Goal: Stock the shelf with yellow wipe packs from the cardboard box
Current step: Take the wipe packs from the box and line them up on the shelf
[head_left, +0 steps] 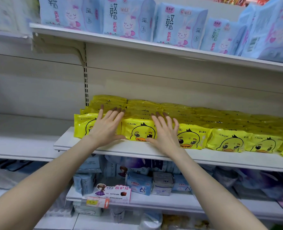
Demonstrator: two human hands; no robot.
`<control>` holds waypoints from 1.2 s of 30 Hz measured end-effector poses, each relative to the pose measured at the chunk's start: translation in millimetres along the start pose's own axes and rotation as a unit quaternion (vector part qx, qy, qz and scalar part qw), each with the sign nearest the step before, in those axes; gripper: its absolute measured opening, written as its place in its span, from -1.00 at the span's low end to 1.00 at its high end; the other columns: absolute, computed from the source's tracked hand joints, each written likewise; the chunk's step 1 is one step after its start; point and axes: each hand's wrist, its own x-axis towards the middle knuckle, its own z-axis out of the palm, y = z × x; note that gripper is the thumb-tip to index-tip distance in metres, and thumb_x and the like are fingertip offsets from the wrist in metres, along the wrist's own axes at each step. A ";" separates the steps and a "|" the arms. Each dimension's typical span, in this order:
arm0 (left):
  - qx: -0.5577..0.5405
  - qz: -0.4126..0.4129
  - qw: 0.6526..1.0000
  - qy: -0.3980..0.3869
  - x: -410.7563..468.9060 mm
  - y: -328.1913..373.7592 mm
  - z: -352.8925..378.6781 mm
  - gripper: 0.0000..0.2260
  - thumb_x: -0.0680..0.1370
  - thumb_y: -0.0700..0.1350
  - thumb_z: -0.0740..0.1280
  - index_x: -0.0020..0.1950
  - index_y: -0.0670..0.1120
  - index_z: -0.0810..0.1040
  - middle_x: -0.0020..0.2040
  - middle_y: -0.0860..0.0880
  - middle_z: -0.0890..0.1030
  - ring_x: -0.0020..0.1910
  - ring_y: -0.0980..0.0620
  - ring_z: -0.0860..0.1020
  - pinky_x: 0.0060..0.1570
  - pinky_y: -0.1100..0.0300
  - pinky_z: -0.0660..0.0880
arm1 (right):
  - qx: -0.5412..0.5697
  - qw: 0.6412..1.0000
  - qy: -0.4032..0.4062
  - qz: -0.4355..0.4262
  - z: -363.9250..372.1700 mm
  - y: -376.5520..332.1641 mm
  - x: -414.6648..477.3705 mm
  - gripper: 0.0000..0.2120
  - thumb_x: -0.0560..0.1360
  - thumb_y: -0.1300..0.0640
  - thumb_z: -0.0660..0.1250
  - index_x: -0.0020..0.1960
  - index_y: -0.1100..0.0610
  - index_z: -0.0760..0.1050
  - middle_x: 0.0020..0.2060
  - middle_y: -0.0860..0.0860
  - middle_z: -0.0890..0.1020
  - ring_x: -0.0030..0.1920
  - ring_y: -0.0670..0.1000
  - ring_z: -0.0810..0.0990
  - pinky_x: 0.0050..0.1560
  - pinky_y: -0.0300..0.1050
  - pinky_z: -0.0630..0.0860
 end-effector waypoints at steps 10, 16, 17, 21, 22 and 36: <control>0.008 -0.031 0.999 -0.027 -33.0 -50.9 -8.9 -0.07 0.09 0.26 0.57 0.30 -0.24 0.45 0.18 -0.20 0.56 0.17 -0.22 0.55 0.24 -0.33 0.12 | 0.045 0.999 -0.006 -0.024 -5.2 -42.8 12.6 -0.16 0.41 -0.23 0.35 0.53 0.01 0.04 0.47 0.03 0.19 0.49 0.12 0.04 0.39 0.07 -0.21; -0.017 -0.034 0.999 -0.039 -44.6 -62.7 -7.0 -0.06 0.14 0.21 0.58 0.38 -0.21 0.38 0.26 -0.21 0.52 0.24 -0.25 0.50 0.25 -0.30 0.12 | 0.054 0.997 -0.030 -0.044 3.4 -71.8 17.7 -0.15 0.43 -0.22 0.34 0.54 -0.01 -0.03 0.50 0.01 0.13 0.50 0.11 0.00 0.40 0.07 -0.21; -0.019 -0.032 0.998 -0.046 -44.6 -64.4 -6.8 -0.06 0.15 0.21 0.57 0.39 -0.21 0.37 0.27 -0.21 0.51 0.26 -0.24 0.49 0.26 -0.30 0.11 | 0.052 0.997 -0.034 -0.042 5.2 -74.9 19.0 -0.15 0.43 -0.22 0.34 0.54 -0.02 -0.03 0.50 0.01 0.13 0.50 0.11 0.00 0.40 0.08 -0.21; -0.016 -0.017 0.998 -0.063 -40.0 -68.8 -5.3 -0.05 0.15 0.22 0.56 0.40 -0.18 0.33 0.28 -0.20 0.50 0.29 -0.22 0.46 0.26 -0.33 0.17 | 0.038 0.998 -0.046 -0.035 11.1 -76.8 23.3 -0.16 0.42 -0.20 0.35 0.53 -0.02 -0.01 0.49 0.01 0.13 0.49 0.12 0.02 0.41 0.12 -0.16; -0.014 -0.014 0.998 -0.064 -39.7 -69.2 -4.9 -0.05 0.14 0.21 0.57 0.39 -0.17 0.31 0.27 -0.21 0.51 0.28 -0.21 0.48 0.25 -0.34 0.22 | 0.035 0.998 -0.048 -0.034 12.5 -76.2 24.1 -0.16 0.42 -0.19 0.36 0.53 -0.01 0.01 0.50 0.01 0.13 0.49 0.12 0.02 0.41 0.13 -0.15; -0.003 -0.024 0.999 -0.023 -38.3 -70.3 8.2 -0.16 0.19 0.19 0.56 0.34 -0.10 0.32 0.19 -0.15 0.53 0.13 -0.18 0.53 0.21 -0.18 0.40 | 0.021 0.999 -0.023 -0.025 22.9 -72.5 26.3 -0.21 0.38 -0.10 0.44 0.49 0.04 0.18 0.50 0.03 0.18 0.48 0.15 0.11 0.39 0.17 -0.04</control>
